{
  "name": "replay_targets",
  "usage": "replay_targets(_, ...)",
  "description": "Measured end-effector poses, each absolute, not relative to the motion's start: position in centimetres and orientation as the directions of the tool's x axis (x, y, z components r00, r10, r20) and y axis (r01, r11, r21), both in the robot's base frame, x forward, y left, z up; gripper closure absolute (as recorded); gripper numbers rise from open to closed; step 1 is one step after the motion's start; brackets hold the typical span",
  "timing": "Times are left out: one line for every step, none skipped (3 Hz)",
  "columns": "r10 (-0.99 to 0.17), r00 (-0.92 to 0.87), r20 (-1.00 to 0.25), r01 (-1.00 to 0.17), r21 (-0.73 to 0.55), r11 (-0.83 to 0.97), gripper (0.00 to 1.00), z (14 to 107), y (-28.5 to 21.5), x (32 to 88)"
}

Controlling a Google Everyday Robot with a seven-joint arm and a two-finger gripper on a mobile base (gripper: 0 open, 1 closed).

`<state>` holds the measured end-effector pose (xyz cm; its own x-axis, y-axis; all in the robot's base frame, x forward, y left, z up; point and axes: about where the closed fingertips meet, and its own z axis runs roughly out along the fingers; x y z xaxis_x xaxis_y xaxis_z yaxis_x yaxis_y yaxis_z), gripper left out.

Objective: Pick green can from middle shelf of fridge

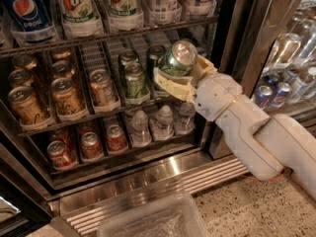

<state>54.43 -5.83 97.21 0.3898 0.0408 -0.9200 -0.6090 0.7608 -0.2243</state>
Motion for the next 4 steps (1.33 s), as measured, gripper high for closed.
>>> replay_targets(-0.005,0.353,-0.936,-0.666,-0.254,0.702,1.0,97.0,-6.2,52.6)
replay_targets(-0.08,0.333,-0.94,-0.713,-0.306,0.631,1.0,97.7,-7.5,50.2)
replay_targets(-0.084,0.361,-0.929,-0.762,-0.345,0.548,1.0,99.3,-8.0,47.0)
replay_targets(-0.045,0.383,-0.923,-0.804,-0.357,0.475,1.0,99.7,-6.6,44.9)
